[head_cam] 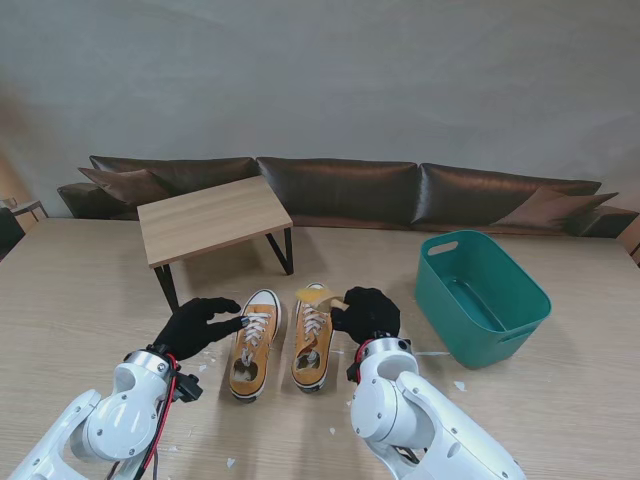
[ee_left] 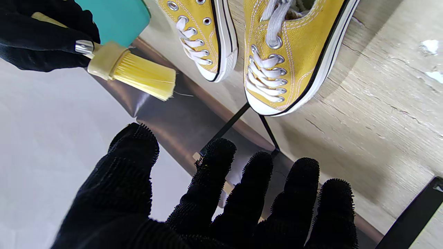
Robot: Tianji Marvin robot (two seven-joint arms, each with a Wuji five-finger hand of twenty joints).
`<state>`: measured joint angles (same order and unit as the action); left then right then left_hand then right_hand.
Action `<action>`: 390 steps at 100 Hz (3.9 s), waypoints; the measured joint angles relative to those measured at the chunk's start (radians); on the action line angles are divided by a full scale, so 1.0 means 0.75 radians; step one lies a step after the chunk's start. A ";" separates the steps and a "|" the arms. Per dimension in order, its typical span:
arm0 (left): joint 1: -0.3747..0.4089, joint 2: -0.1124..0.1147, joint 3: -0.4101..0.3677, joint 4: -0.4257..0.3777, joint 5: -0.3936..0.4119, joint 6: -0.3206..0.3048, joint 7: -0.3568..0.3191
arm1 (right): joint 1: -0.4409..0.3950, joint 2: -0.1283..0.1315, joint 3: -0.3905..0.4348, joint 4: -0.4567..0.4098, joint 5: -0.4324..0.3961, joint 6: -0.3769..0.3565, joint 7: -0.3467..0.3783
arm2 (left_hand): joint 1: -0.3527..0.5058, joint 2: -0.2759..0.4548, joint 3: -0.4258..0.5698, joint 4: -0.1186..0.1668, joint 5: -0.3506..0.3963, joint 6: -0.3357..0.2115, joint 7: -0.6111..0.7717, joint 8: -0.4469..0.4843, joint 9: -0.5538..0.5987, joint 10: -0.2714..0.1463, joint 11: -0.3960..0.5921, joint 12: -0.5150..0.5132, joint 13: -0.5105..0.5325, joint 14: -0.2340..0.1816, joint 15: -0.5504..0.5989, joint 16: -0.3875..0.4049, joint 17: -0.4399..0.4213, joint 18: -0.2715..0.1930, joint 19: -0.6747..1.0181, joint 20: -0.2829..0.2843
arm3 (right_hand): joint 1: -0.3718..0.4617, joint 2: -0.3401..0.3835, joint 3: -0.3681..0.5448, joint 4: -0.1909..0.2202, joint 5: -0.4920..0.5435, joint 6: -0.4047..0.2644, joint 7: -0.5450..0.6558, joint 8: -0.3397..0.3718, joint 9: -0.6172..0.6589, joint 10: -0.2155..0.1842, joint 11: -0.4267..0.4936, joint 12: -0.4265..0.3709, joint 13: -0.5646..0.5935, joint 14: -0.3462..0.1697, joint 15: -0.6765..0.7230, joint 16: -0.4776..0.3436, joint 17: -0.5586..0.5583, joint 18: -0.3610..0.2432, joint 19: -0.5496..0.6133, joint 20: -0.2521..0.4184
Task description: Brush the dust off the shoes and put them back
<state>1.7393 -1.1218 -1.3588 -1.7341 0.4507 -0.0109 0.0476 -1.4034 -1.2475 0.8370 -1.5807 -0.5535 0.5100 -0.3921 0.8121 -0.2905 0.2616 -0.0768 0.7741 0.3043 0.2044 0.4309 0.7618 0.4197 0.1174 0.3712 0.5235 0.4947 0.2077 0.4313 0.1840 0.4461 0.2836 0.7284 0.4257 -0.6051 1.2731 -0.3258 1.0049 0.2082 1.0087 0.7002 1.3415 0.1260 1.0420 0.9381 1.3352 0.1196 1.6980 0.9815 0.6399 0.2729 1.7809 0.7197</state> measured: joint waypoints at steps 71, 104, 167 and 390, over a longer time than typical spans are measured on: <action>-0.009 0.000 0.009 0.003 -0.002 0.018 -0.005 | 0.216 -0.076 -0.219 0.315 0.009 -0.032 -0.011 | 0.000 0.000 0.000 0.000 -0.017 0.000 -0.006 0.000 -0.002 0.000 -0.001 0.000 -0.009 0.000 -0.019 0.000 -0.017 0.000 -0.001 0.000 | 0.000 0.000 0.000 0.000 0.001 0.000 -0.006 0.000 0.003 0.001 -0.014 0.000 0.000 0.001 -0.008 -0.004 0.000 0.003 0.000 0.000; -0.017 0.001 0.012 0.009 -0.007 0.022 -0.017 | 0.207 -0.034 -0.170 0.281 -0.033 -0.039 0.097 | 0.033 0.001 -0.022 0.000 -0.017 0.000 -0.006 0.000 -0.002 0.000 -0.001 0.000 -0.009 0.000 -0.020 0.000 -0.020 0.000 -0.001 0.001 | 0.000 0.000 0.000 0.000 0.001 0.000 -0.007 0.000 0.003 0.001 -0.014 0.000 0.000 0.001 -0.009 -0.004 0.000 0.003 0.000 0.000; -0.020 0.001 0.012 0.014 -0.011 0.019 -0.017 | 0.023 0.118 0.024 0.065 -0.180 -0.217 0.347 | 0.033 0.001 -0.023 0.000 -0.017 0.001 -0.006 0.000 -0.002 0.000 -0.001 0.000 -0.009 0.000 -0.020 0.000 -0.029 0.000 -0.001 0.002 | 0.001 0.000 0.000 0.000 0.001 0.000 -0.007 0.000 0.003 0.001 -0.016 0.000 0.000 0.001 -0.010 -0.016 0.000 0.003 -0.001 0.000; -0.027 0.001 0.013 0.029 -0.023 0.041 -0.032 | 0.008 0.160 0.119 0.067 -0.187 -0.337 0.449 | 0.036 0.015 -0.044 0.000 -0.017 0.001 -0.006 0.000 -0.002 0.000 -0.002 0.000 -0.009 0.000 -0.020 0.000 -0.031 0.000 -0.002 0.015 | 0.001 0.000 0.000 0.000 0.013 0.000 -0.019 0.000 0.012 0.002 -0.032 0.000 0.000 0.006 -0.011 -0.016 0.000 0.007 -0.003 0.000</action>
<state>1.7188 -1.1208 -1.3492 -1.7124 0.4335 0.0201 0.0236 -1.3971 -1.1276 0.9264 -1.5306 -0.6941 0.2574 -0.0555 0.8388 -0.2791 0.2289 -0.0768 0.7616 0.3048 0.2000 0.4308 0.7600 0.4197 0.1162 0.3712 0.5164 0.4947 0.1928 0.4313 0.1604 0.4460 0.2824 0.7399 0.4265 -0.6049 1.2732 -0.3258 1.0145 0.2085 0.9947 0.7002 1.3506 0.1277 1.0178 0.9381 1.3352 0.1243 1.6901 0.9694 0.6399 0.2779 1.7783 0.7197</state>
